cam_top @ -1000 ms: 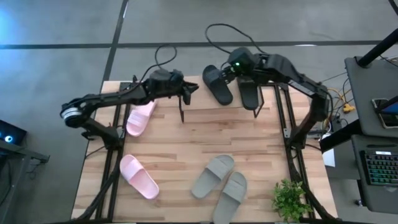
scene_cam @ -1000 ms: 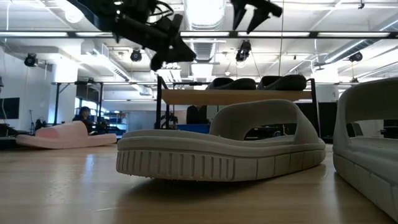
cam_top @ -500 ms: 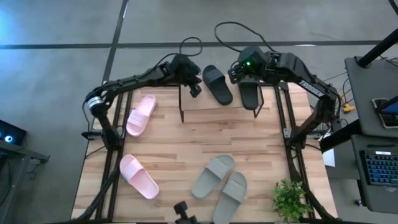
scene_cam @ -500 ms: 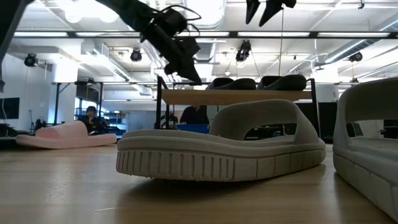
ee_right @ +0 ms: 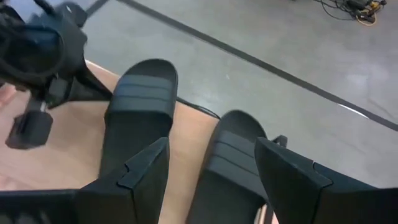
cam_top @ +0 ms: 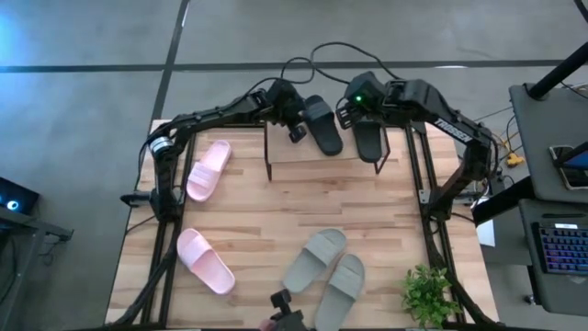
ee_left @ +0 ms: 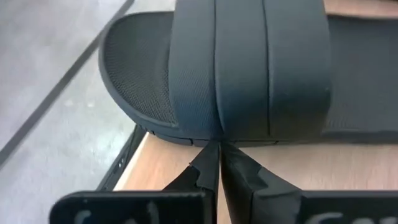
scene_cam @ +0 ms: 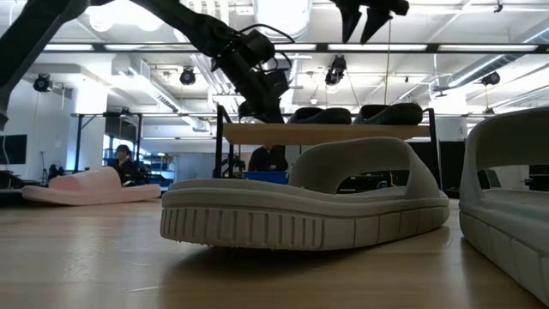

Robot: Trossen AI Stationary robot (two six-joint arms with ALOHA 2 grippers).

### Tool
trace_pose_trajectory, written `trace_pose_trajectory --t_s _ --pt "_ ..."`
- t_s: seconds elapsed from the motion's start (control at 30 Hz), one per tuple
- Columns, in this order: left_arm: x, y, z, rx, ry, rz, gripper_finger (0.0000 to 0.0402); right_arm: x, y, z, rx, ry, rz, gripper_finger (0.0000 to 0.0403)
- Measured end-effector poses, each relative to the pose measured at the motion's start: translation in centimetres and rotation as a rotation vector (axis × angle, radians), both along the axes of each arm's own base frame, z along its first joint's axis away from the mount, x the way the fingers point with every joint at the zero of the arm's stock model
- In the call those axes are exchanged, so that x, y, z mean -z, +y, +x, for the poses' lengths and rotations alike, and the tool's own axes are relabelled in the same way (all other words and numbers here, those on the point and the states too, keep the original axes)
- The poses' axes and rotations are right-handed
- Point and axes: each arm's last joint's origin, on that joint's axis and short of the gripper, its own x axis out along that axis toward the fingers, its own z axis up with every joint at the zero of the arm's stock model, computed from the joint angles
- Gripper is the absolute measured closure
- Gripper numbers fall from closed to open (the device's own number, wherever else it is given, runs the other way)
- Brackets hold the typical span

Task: Pick and place slides into the shelf
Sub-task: Put the left black slide on the shelf

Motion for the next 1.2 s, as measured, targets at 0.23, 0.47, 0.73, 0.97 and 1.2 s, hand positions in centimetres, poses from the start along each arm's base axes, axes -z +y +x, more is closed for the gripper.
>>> trace_pose_trajectory --t_s 0.23,0.47,0.73,0.97,1.2 --pt "-0.5 0.0 0.7 0.052 -0.077 0.042 0.0401 0.6 -0.1 0.2 0.000 0.027 0.009 0.0177" --pt "0.0 -1.4 2.0 0.116 -0.097 0.031 0.0401 1.1 -0.1 0.3 0.001 0.042 0.014 0.0177" --pt "1.1 -2.2 3.8 0.157 -0.118 0.049 0.0401 1.2 -0.1 0.3 0.031 0.021 0.027 0.0177" --pt "-0.1 -1.4 2.8 0.010 -0.081 0.146 0.0401 1.4 0.0 0.0 0.065 0.029 0.049 0.0177" --pt "1.1 0.8 2.1 -0.059 -0.057 0.137 0.0401 1.4 0.0 0.0 0.076 0.012 0.051 0.0177"
